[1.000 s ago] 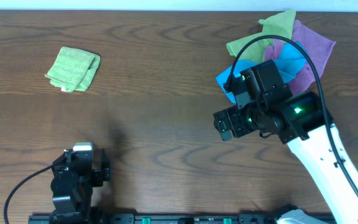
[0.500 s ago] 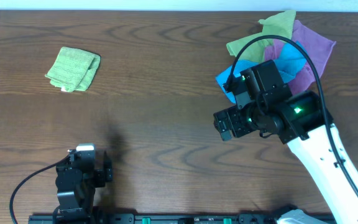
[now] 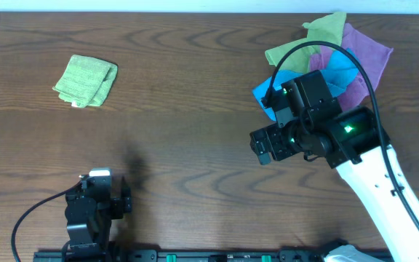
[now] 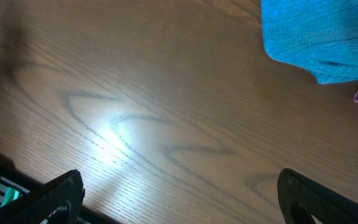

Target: Fold the cloth

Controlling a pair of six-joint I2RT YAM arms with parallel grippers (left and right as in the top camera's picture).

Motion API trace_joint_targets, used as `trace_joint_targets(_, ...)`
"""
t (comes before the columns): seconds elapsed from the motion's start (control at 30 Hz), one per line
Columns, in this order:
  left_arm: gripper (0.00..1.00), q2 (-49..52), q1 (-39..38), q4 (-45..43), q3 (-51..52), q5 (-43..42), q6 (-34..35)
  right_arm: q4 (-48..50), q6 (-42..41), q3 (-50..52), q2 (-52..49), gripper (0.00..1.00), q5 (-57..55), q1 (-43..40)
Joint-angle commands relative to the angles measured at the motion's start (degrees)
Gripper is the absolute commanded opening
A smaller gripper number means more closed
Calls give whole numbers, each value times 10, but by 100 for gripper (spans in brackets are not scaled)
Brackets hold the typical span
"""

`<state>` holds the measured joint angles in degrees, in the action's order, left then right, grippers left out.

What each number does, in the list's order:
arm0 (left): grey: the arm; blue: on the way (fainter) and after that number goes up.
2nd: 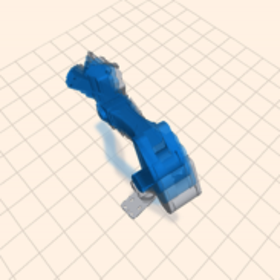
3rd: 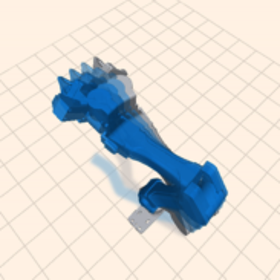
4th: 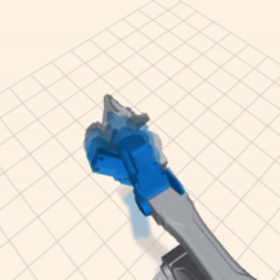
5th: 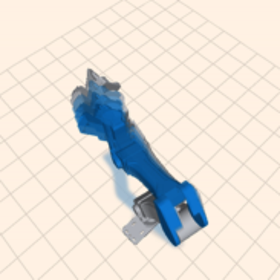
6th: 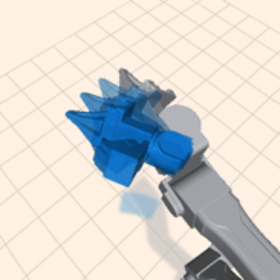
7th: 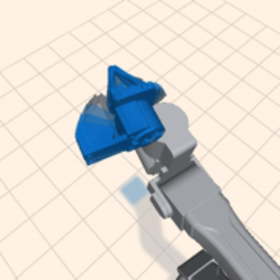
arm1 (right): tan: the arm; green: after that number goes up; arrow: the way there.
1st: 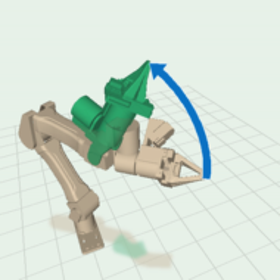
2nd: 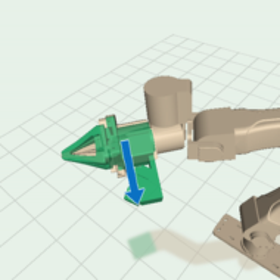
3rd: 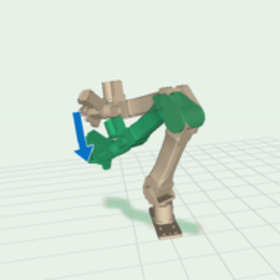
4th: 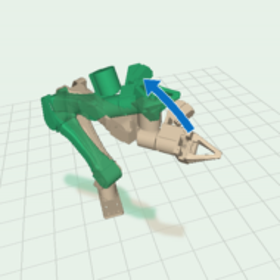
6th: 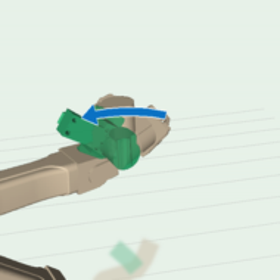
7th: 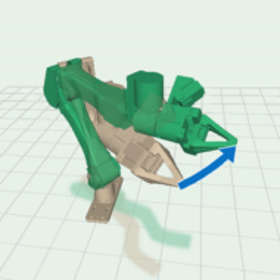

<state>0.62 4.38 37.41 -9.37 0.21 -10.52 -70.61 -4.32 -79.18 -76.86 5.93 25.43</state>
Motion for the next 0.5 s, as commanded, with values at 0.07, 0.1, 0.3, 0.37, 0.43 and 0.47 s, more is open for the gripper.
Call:
trace_joint_targets(0.07, 95, -4, -3, 1, 5, 2, 5, 1, 1, -2, 3, 99, -1, 4)
trace_joint_targets(0.1, 95, -4, -3, 1, 5, 2, 5, 1, 1, -2, 3, 99, -1, 4)
trace_joint_targets(0.3, 95, -4, -3, 1, 5, 2, 5, 16, 24, -2, 7, 99, -28, 3)
trace_joint_targets(0.37, 95, -4, -3, 1, 5, 2, 5, 56, 30, 9, 28, 99, -45, 1)
trace_joint_targets(0.43, 95, -4, -3, 1, 5, 2, 5, 114, 40, 39, 64, 99, -51, 1)
trace_joint_targets(0.47, 95, -4, -3, 1, 5, 2, 5, 141, 42, 58, 87, 99, -51, 0)
